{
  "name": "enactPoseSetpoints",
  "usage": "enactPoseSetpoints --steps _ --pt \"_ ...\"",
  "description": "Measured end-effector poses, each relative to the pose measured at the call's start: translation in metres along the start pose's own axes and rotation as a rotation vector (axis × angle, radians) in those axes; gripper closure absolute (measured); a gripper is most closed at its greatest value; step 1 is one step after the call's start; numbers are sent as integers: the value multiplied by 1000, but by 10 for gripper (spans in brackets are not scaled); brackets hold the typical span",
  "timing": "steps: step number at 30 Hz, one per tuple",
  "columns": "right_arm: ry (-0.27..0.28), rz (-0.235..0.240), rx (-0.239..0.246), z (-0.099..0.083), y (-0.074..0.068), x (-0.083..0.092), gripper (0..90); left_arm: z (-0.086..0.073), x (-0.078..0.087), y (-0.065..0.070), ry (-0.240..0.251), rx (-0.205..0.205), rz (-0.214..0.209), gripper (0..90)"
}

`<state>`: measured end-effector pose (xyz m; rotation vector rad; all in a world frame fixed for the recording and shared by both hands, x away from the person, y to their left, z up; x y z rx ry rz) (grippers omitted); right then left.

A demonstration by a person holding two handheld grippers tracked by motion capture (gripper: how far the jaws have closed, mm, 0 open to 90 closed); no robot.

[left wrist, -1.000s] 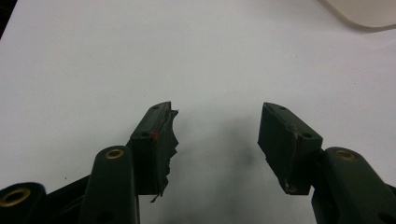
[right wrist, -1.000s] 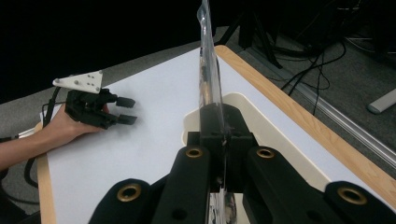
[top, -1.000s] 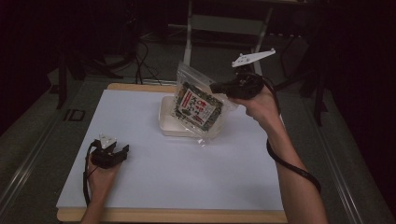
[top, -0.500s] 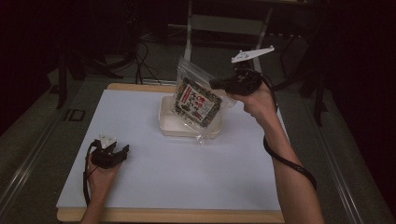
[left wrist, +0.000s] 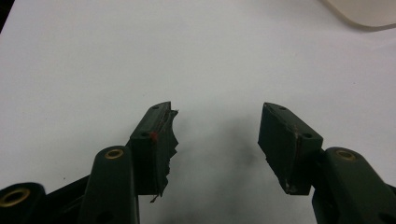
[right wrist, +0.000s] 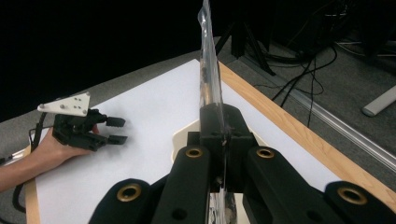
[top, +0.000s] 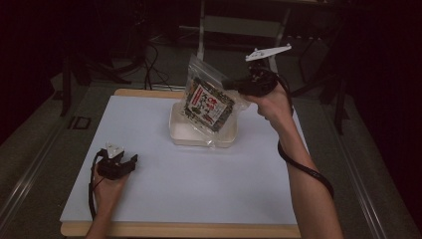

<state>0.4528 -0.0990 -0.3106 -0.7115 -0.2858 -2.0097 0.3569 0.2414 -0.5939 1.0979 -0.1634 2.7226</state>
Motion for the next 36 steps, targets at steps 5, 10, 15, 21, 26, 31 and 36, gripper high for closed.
enactPoseSetpoints --steps 5,10,15,21,26,31,36 --pt "-5 -3 5 3 1 -4 899 0 0 0 0 0 -1 450" --pt "-4 -3 -2 5 3 -7 899 0 0 0 0 0 -1 449" --pt "-10 -5 0 8 4 -16 899 0 0 0 0 -1 -1 449" --pt "-9 6 -9 9 4 -25 899 0 0 0 0 0 -2 449" --pt "-12 19 -13 8 4 -32 899 0 0 0 2 1 -3 449" --pt "-9 28 -30 6 6 -38 899 0 0 0 0 0 -4 448" --pt "-8 44 -39 4 4 -45 899 0 0 0 -1 -2 -3 448"
Point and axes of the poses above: each handheld gripper's, and its own axes: x roughly backward along the jaws, z roughly out of its top, y roughly to its right, the point moved 7 cm from there along -x, roughly forward along the jaws, and after that the axes turned 5 degrees about -y, right-handed, at the moved point
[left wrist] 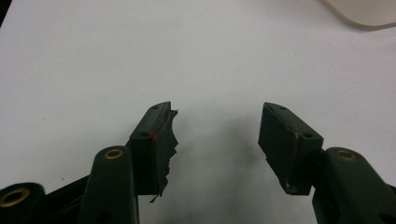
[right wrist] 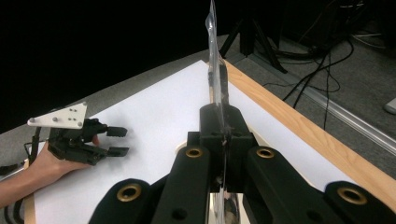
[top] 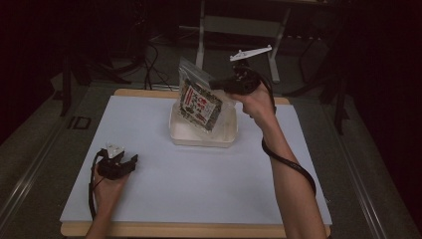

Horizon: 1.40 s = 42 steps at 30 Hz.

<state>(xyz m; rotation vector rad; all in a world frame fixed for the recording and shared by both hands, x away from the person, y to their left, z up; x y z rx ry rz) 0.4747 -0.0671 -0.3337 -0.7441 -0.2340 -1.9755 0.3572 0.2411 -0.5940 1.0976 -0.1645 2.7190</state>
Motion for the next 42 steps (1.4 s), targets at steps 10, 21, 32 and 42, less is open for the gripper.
enactPoseSetpoints --steps 10,21,32,42 --pt "-30 17 -28 -11 2 -19 899 0 0 0 0 -1 0 447" --pt "-41 36 -63 -21 5 -32 899 0 -1 1 2 -4 1 447" --pt "-24 -6 -76 -22 13 -39 898 0 -1 1 0 -5 3 446" --pt "-17 -60 -63 -22 18 -43 899 0 -1 1 0 -5 2 445"
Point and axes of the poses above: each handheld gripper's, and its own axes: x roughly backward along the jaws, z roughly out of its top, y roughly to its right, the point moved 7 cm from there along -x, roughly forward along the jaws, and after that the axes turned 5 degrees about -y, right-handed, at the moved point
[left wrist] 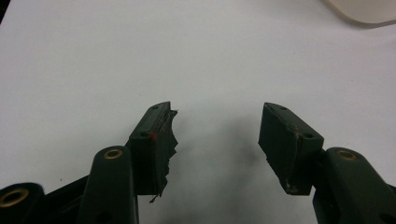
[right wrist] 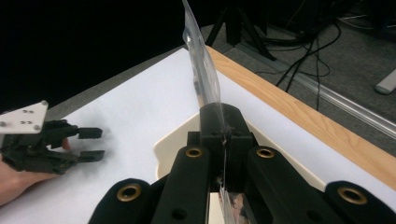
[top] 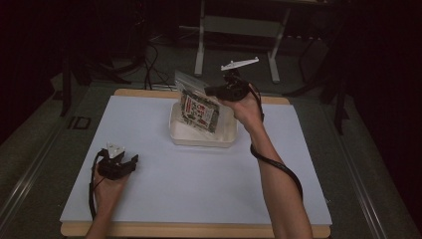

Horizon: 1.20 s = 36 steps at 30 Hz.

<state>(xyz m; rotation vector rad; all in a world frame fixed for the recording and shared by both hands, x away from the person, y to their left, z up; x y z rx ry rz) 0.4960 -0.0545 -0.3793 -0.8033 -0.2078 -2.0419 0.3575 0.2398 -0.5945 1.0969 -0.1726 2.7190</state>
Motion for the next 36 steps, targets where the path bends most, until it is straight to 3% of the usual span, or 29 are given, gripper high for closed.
enactPoseSetpoints --steps 12,19,22,27,32,36 --pt "11 -67 2 4 7 -5 896 0 0 0 -4 -5 5 445" --pt "21 -89 -35 7 11 -5 873 0 0 0 -6 -3 7 442" --pt "14 -147 -56 7 17 -6 797 0 0 0 -6 -4 6 441" --pt "16 -198 -78 3 25 -9 556 0 0 0 -6 -3 6 441" --pt "23 -219 -91 -1 32 -10 448 0 0 0 -6 -5 6 441" --pt "15 -261 -95 -3 37 -7 356 0 0 0 -5 -5 6 441"
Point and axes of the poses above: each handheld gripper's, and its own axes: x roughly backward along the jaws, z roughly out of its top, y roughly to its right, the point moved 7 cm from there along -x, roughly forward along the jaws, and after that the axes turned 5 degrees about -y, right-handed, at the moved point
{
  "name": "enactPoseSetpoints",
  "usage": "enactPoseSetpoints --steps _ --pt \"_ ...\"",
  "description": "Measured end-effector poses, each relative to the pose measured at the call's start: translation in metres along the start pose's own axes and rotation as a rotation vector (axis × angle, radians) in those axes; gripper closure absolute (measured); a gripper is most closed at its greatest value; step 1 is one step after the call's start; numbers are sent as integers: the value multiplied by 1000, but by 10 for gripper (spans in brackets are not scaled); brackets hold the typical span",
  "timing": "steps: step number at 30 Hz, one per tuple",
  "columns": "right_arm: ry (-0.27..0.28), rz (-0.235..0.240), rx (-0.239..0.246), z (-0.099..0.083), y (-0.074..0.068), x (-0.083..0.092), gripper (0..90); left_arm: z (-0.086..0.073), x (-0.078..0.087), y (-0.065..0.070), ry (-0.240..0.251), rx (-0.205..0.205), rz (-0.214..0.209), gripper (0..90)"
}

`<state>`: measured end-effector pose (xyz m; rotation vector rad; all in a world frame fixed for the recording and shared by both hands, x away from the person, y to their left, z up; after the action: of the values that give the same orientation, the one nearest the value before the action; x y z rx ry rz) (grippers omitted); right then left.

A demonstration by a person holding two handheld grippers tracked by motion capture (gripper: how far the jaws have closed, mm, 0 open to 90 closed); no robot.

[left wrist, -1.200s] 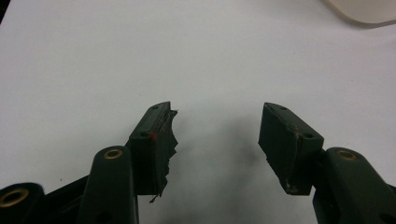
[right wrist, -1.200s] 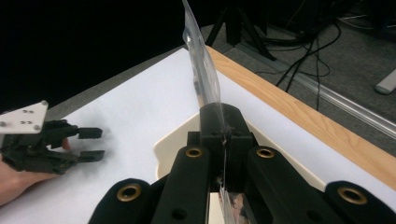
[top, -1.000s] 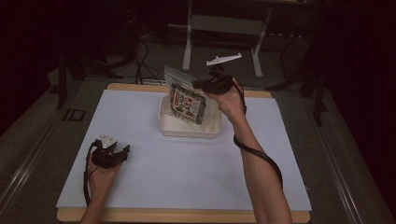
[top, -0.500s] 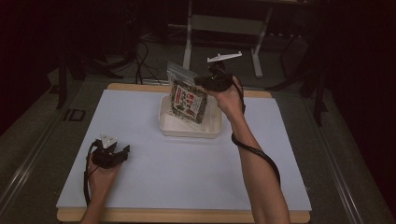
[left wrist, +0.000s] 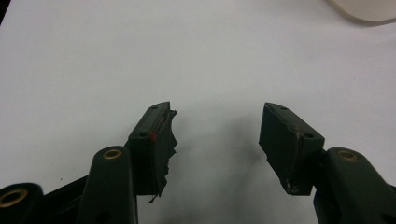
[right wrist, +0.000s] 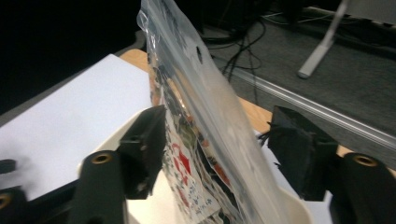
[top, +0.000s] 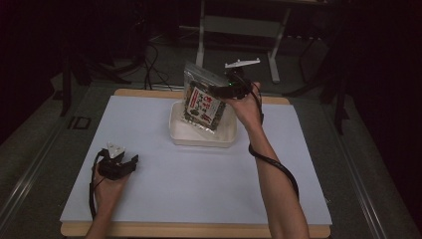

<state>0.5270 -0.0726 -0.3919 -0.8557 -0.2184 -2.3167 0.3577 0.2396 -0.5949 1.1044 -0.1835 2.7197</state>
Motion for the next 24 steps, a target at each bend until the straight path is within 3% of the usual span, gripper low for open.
enactPoseSetpoints --steps 6,17,24 --pt "20 -34 -10 1 11 9 295 0 0 0 0 -1 0 441" --pt "50 -45 -23 0 23 19 290 0 0 0 -1 -1 0 440" --pt "94 -60 -21 7 29 34 290 0 0 0 0 0 -1 440"
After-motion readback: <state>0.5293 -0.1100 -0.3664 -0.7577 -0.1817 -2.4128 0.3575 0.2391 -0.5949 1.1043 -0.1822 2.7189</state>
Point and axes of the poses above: each handheld gripper's, and its own axes: x roughly backward along the jaws, z roughly out of its top, y roughly to its right, the point moved 7 cm from there along -x, roughly forward along the jaws, and after that the axes turned 5 degrees about -y, right-handed, at the moved point
